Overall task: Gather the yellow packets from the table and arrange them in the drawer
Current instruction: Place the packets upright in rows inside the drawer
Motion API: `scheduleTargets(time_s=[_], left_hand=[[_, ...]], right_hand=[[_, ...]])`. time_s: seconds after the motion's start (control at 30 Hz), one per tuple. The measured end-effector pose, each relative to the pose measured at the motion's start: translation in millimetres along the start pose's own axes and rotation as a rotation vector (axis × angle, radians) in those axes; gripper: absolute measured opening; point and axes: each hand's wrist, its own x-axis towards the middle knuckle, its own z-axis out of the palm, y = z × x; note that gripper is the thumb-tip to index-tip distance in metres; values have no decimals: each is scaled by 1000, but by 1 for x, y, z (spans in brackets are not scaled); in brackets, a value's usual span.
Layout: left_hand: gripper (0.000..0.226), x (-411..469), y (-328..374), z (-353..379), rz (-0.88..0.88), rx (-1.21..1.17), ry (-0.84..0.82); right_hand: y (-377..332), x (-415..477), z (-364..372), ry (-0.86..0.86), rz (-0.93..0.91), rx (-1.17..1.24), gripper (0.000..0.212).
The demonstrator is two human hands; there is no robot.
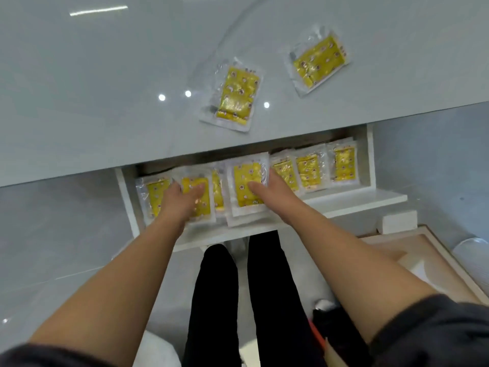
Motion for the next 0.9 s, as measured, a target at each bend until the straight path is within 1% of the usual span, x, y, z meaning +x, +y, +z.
scheduleTargets(time_s=[0.03, 0.1, 0.17, 0.3, 0.43, 0.5, 0.57, 0.7, 0.77, 0.83, 0.9], left_hand=[[57, 11, -2, 2, 15, -25, 50], [43, 31, -4, 6, 48, -16, 118], [40, 47, -7, 12, 68, 66, 135], [50, 60, -22, 19, 25, 253, 128], [42, 54, -19, 20, 67, 361, 206], [42, 46, -19, 19, 82, 392, 248], [40, 36, -18, 18, 69, 399, 266], [22, 25, -17, 15, 86, 447, 248], [16, 22, -15, 16, 144, 413, 256], [12, 18, -10, 20, 250, 348, 246], [21, 13, -6, 29, 351, 312, 192]], right_hand=[[3, 9, 10, 47, 22, 22, 38], [9, 28, 28, 99, 65, 19, 56], [15, 46, 40, 105, 79, -53, 63], [31, 68, 53, 122, 89, -172, 57], [35, 66, 58, 191, 21, -366, 40], [37, 61, 54, 264, -10, -425, 37], [38, 53, 44, 282, 22, -375, 38], [41, 44, 9, 274, 89, -280, 40], [42, 44, -10, 281, 100, -238, 36], [42, 45, -27, 270, 94, -179, 31], [44, 49, -40, 229, 60, -154, 26]])
